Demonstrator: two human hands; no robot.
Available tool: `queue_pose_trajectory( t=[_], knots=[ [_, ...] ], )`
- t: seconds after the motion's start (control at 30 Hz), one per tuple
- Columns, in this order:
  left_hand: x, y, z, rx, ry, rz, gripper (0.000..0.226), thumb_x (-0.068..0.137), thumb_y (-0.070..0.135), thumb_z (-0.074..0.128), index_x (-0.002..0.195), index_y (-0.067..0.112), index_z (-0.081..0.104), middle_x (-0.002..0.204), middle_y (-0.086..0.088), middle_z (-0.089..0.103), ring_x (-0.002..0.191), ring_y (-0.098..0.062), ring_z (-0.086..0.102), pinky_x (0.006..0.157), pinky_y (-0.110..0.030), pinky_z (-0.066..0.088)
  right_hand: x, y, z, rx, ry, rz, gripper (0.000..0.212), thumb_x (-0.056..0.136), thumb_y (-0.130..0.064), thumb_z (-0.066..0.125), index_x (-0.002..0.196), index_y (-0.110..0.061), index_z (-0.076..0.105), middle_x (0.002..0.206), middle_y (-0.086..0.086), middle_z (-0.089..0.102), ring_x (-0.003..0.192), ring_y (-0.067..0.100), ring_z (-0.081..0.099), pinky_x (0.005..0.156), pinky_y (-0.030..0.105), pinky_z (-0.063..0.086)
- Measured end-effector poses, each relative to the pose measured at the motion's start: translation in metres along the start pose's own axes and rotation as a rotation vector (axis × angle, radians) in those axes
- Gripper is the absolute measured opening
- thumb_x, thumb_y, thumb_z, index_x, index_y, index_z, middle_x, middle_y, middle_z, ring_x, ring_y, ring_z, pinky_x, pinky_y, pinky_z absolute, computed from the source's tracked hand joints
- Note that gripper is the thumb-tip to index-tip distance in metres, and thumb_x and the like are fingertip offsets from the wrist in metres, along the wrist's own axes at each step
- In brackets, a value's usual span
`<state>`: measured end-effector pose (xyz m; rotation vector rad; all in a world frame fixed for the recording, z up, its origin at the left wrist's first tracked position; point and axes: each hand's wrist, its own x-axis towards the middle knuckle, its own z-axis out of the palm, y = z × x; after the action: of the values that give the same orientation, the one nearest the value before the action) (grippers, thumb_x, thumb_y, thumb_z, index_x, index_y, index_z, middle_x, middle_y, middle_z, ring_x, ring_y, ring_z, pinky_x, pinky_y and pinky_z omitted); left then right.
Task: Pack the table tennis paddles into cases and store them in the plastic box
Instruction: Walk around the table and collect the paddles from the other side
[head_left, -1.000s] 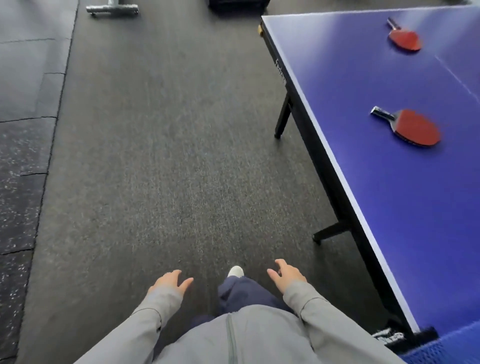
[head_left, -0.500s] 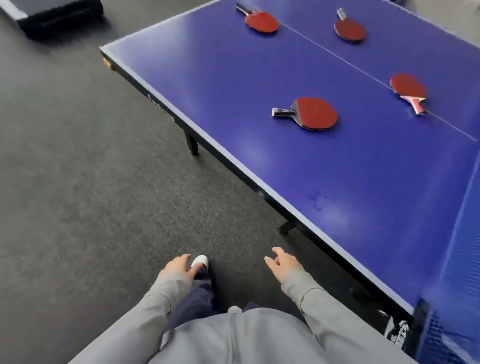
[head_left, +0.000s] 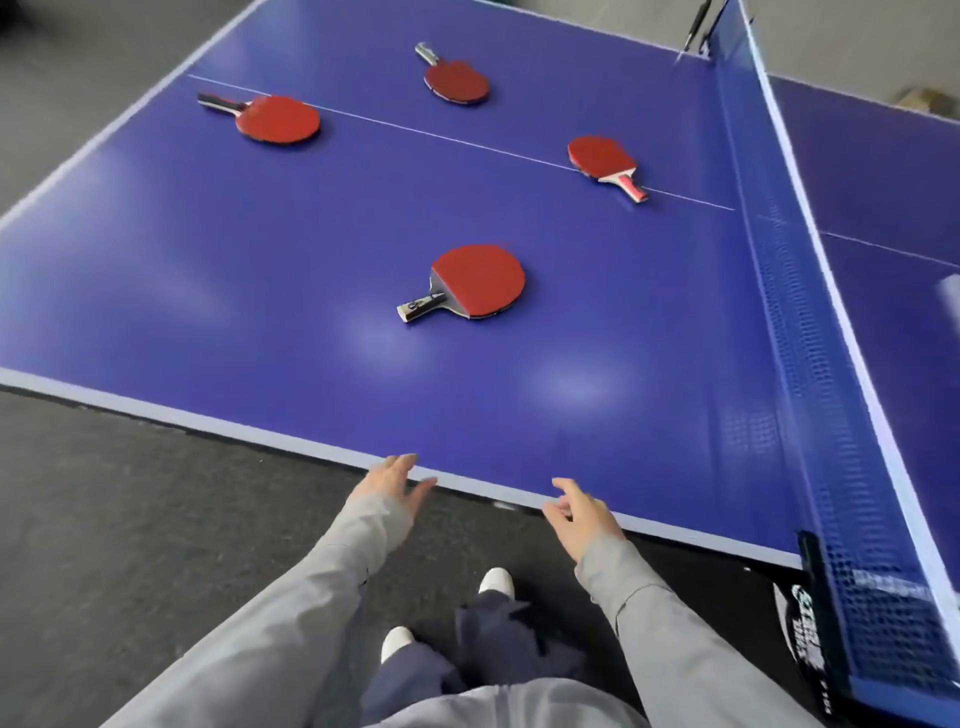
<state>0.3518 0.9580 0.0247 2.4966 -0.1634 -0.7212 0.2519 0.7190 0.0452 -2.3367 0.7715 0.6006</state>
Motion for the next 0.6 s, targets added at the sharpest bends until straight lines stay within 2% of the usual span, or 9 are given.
queue_pose_trajectory(
  t=[0.23,0.4,0.6],
  knots=[
    [0.100,0.061,-0.041,0.132,0.137,0.081,0.063,0.091,0.045,0.053,0.144,0.019,0.032,0.145,-0.001,0.036,0.132,-0.023,0.037,0.105,-0.039,0.036,0.072,0.001,-0.045,0.109,0.097,-0.011,0.044,0.094,-0.043,0.046,0.134,-0.022,0.044,0.120,-0.001,0.059,0.108,0.020,0.056,0.091,0.032,0.047],
    [0.165,0.076,-0.064,0.188,0.279,0.040,0.072,0.087,0.040,0.061,0.146,0.013,0.028,0.148,-0.004,0.032,0.132,-0.028,0.033,0.103,-0.043,0.034,0.124,0.002,-0.081,0.119,0.111,-0.042,0.045,0.094,-0.044,0.047,0.134,-0.024,0.045,0.123,-0.003,0.057,0.110,0.018,0.055,0.090,0.031,0.048],
    [0.229,0.080,-0.075,0.273,0.236,-0.043,0.075,0.085,0.041,0.062,0.145,0.010,0.028,0.145,-0.009,0.034,0.132,-0.030,0.032,0.104,-0.043,0.031,0.177,0.005,-0.119,0.128,0.150,-0.045,0.043,0.094,-0.044,0.047,0.133,-0.026,0.045,0.125,-0.004,0.055,0.107,0.014,0.054,0.088,0.028,0.046]
  ],
)
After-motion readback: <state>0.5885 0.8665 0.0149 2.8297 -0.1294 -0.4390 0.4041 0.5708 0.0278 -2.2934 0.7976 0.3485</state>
